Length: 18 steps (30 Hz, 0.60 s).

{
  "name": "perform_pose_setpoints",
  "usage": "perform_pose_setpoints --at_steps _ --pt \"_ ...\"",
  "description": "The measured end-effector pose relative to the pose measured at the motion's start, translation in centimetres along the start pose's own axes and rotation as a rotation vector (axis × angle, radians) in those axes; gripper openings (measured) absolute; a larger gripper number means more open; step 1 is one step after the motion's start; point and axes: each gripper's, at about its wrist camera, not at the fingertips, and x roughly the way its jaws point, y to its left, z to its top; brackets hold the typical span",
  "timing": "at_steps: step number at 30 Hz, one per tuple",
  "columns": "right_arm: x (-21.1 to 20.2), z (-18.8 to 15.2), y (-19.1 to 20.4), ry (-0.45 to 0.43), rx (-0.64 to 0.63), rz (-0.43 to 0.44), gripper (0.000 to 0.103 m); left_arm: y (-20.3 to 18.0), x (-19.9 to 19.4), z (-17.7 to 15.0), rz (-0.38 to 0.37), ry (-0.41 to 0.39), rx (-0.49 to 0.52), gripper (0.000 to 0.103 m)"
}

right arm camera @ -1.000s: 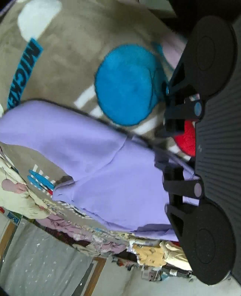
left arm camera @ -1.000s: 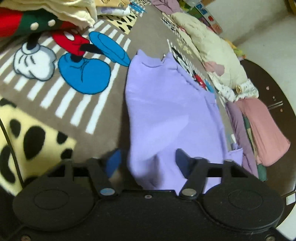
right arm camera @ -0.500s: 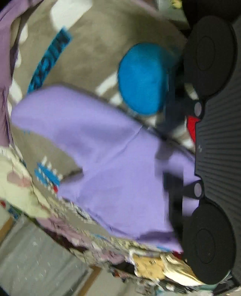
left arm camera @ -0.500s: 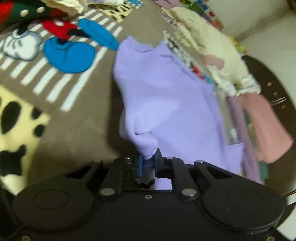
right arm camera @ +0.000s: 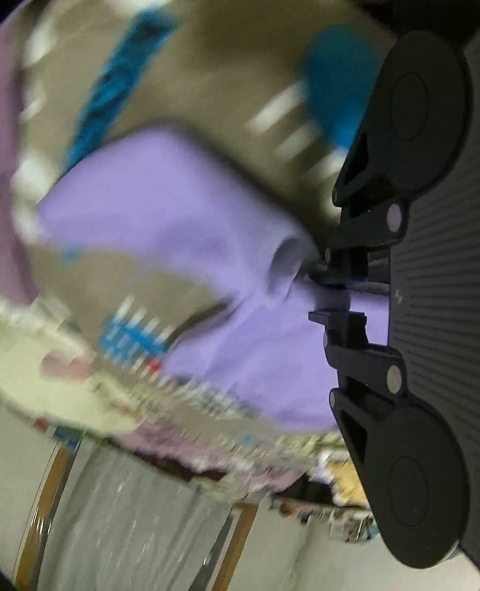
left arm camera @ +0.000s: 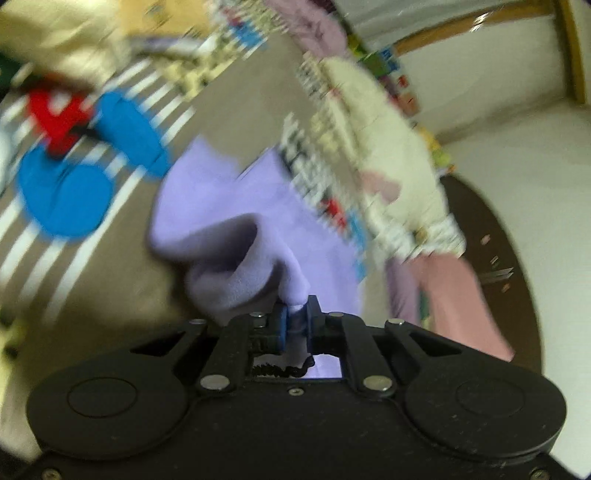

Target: Fold clothes

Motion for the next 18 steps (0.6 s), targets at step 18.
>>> perform_pose_setpoints --at_steps 18 --pt "-13.1 7.7 13.3 -0.128 -0.150 0.300 0.015 -14.6 -11.3 4.7 -0.317 -0.169 0.144 0.006"
